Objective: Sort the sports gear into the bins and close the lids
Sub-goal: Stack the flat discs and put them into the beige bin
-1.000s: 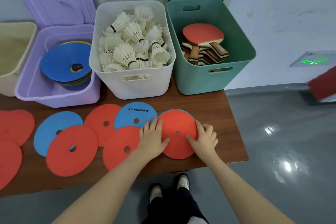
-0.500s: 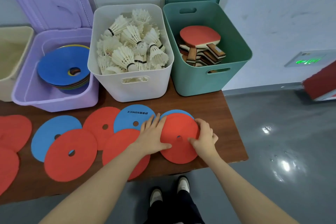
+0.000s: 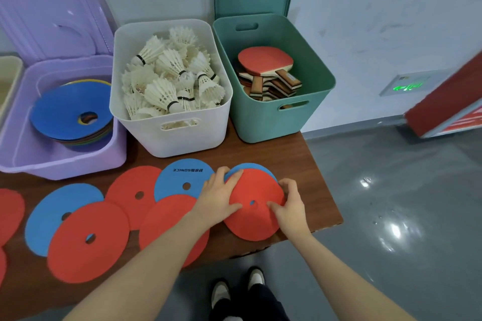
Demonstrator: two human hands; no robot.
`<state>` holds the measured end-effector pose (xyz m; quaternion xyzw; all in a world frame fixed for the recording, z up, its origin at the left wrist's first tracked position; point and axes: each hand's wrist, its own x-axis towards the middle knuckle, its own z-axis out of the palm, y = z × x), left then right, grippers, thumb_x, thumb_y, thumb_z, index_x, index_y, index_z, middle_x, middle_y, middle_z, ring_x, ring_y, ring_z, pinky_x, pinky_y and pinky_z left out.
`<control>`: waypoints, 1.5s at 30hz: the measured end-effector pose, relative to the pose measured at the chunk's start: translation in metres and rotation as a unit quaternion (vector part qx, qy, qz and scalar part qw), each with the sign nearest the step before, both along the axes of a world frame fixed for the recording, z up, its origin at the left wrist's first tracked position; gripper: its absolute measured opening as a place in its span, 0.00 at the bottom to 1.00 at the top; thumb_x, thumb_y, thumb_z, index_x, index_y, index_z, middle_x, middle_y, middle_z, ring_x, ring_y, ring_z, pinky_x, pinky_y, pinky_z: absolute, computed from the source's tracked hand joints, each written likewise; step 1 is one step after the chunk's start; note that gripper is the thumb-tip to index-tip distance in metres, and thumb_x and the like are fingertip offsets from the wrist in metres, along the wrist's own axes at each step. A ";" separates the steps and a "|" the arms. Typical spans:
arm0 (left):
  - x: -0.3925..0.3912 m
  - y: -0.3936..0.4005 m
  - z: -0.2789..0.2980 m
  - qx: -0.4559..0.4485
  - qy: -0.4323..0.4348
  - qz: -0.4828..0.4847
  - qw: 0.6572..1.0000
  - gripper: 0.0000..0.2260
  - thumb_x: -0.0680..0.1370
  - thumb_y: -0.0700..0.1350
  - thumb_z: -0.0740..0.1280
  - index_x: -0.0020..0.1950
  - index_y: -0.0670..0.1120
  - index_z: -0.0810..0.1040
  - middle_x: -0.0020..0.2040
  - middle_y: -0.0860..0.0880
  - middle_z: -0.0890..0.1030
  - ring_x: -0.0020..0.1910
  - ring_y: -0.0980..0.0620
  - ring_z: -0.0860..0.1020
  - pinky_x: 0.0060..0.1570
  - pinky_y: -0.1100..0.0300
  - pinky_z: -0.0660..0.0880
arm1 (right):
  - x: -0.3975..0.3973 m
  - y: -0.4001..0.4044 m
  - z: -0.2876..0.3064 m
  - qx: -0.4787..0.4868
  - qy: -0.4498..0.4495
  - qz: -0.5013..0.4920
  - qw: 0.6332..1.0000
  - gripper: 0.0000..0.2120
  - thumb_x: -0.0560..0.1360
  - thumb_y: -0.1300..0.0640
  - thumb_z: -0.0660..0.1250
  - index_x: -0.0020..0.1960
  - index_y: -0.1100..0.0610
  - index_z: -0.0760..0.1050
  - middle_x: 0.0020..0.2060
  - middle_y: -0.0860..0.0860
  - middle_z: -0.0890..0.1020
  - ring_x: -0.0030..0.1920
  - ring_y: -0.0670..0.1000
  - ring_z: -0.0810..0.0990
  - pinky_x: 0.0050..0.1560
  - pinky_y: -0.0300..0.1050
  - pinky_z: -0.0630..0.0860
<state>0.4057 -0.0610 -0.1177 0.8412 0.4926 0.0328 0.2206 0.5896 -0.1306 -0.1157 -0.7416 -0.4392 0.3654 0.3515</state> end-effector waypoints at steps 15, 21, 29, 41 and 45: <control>-0.009 -0.031 0.066 0.129 0.000 0.113 0.985 0.34 0.74 0.52 0.69 0.76 0.48 0.57 0.64 0.40 0.64 0.60 0.42 0.68 0.59 0.48 0.65 | 0.003 0.012 0.052 0.189 -0.129 0.137 0.964 0.26 0.73 0.60 0.69 0.69 0.50 0.68 0.46 0.46 0.76 0.43 0.47 0.76 0.48 0.49 0.75; -0.044 -0.037 0.099 0.214 -0.042 0.175 0.960 0.32 0.69 0.58 0.63 0.70 0.44 0.66 0.54 0.38 0.71 0.48 0.38 0.74 0.41 0.49 0.73 | -0.031 0.040 0.084 0.284 -0.122 0.182 0.933 0.26 0.72 0.60 0.67 0.69 0.52 0.68 0.45 0.51 0.77 0.43 0.51 0.76 0.46 0.55 0.75; -0.113 -0.014 0.150 0.287 -0.043 0.264 0.920 0.29 0.72 0.57 0.60 0.68 0.42 0.70 0.54 0.35 0.70 0.49 0.36 0.73 0.45 0.45 0.73 | -0.113 0.083 0.134 0.353 -0.064 0.223 0.906 0.25 0.71 0.63 0.68 0.67 0.55 0.71 0.54 0.53 0.79 0.55 0.51 0.76 0.58 0.46 0.72; -0.310 0.084 0.177 0.316 -0.070 0.278 0.904 0.30 0.71 0.57 0.59 0.68 0.42 0.71 0.54 0.33 0.72 0.50 0.33 0.74 0.48 0.44 0.75 | -0.310 0.184 0.174 0.401 -0.133 0.227 0.877 0.25 0.69 0.59 0.67 0.66 0.56 0.72 0.50 0.55 0.80 0.50 0.49 0.75 0.53 0.39 0.69; -0.391 0.119 0.176 0.296 -0.067 0.268 0.914 0.30 0.72 0.57 0.58 0.71 0.43 0.66 0.56 0.35 0.71 0.55 0.35 0.72 0.53 0.43 0.73 | -0.389 0.217 0.174 0.367 -0.143 0.226 0.891 0.24 0.69 0.57 0.67 0.66 0.56 0.72 0.52 0.55 0.79 0.52 0.54 0.77 0.56 0.52 0.72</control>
